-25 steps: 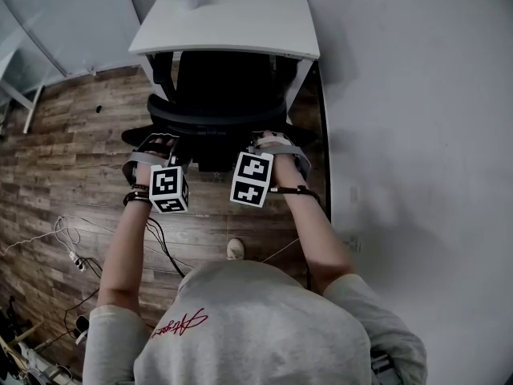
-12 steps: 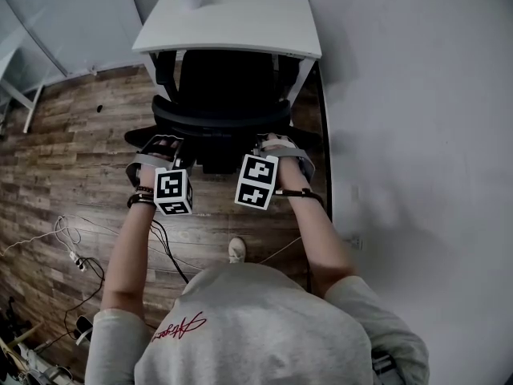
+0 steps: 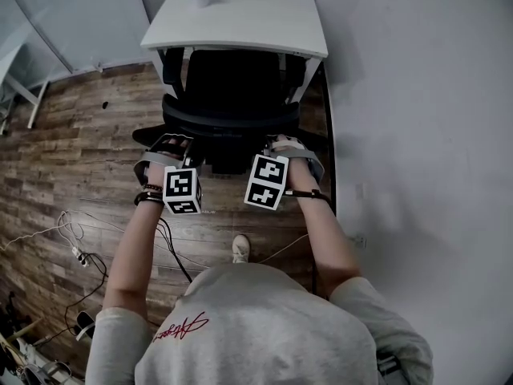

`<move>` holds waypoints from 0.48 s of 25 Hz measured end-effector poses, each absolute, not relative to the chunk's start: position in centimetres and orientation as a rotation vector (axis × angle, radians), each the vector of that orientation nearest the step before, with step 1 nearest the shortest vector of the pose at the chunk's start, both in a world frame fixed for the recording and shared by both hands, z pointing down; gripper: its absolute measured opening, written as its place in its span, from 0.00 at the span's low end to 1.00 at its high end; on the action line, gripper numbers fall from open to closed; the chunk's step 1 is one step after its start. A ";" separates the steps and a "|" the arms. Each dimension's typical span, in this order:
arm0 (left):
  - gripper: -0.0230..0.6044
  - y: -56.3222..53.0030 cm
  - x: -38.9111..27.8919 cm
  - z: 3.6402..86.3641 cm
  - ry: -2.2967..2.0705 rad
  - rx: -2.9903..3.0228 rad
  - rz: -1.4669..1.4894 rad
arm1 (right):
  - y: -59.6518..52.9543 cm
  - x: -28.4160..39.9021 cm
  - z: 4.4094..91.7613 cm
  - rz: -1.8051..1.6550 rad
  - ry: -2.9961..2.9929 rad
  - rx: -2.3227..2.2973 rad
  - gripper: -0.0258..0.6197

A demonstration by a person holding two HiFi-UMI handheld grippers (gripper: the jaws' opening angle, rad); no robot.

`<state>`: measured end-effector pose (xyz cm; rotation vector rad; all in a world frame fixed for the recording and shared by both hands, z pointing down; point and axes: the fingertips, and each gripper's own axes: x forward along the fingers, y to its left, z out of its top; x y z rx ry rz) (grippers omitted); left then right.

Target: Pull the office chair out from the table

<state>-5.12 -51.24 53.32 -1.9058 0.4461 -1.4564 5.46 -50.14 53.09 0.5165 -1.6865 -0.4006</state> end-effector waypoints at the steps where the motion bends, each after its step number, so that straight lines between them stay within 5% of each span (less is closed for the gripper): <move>1: 0.18 -51.1 -5.1 53.4 0.446 -1.904 -1.457 | -50.0 5.5 53.1 -0.400 -1.687 0.517 0.21; 12: 0.18 -48.9 -5.4 53.6 0.438 -1.916 -1.452 | -47.9 5.1 53.3 -0.388 -1.686 0.520 0.21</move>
